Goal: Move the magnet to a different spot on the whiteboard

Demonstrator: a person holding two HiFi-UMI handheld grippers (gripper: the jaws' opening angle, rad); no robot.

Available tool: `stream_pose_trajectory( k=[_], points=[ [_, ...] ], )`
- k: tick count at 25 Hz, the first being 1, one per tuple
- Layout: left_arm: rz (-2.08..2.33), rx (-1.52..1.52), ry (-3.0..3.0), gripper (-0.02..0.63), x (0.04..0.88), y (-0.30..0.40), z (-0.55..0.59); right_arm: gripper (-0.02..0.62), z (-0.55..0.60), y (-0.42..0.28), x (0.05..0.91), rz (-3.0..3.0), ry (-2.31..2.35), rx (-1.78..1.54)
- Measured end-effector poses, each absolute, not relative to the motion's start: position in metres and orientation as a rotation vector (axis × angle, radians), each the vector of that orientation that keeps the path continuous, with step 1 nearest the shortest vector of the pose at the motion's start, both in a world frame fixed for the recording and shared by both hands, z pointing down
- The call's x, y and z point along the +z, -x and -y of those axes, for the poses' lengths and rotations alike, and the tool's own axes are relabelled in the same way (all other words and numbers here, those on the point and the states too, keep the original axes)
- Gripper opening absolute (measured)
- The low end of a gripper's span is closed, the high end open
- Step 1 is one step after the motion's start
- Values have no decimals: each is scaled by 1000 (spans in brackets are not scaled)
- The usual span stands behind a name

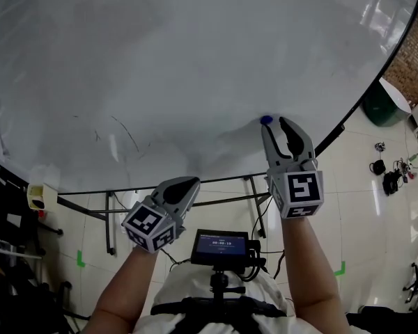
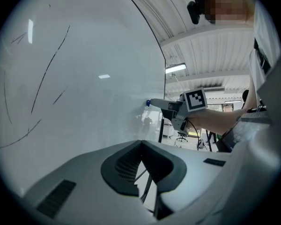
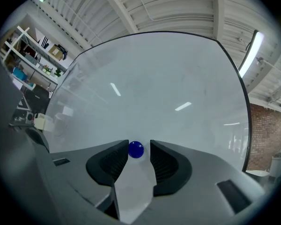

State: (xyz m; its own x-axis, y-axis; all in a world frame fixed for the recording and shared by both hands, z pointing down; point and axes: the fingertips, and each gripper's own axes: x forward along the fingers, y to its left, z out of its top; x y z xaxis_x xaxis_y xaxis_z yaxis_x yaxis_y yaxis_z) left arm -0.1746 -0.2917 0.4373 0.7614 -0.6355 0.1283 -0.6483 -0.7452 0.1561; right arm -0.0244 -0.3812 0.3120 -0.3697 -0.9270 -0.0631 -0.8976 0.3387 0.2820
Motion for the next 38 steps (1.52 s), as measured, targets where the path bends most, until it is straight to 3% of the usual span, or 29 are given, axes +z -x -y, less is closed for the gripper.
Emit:
stream_pose_trajectory(
  k=[5, 13, 27, 38],
  points=[
    [999, 126, -2772, 35, 439, 155, 290, 148, 365, -1, 312, 2544, -1726, -361],
    [1013, 140, -2742, 35, 447, 137, 270, 34, 329, -26, 338, 2684, -1639, -205],
    [987, 124, -2732, 35, 439, 73, 186, 32, 201, -67, 390, 2951, -1199, 144],
    [1026, 125, -2714, 35, 444, 72, 122, 32, 125, -72, 420, 2993, -1114, 288]
  ],
)
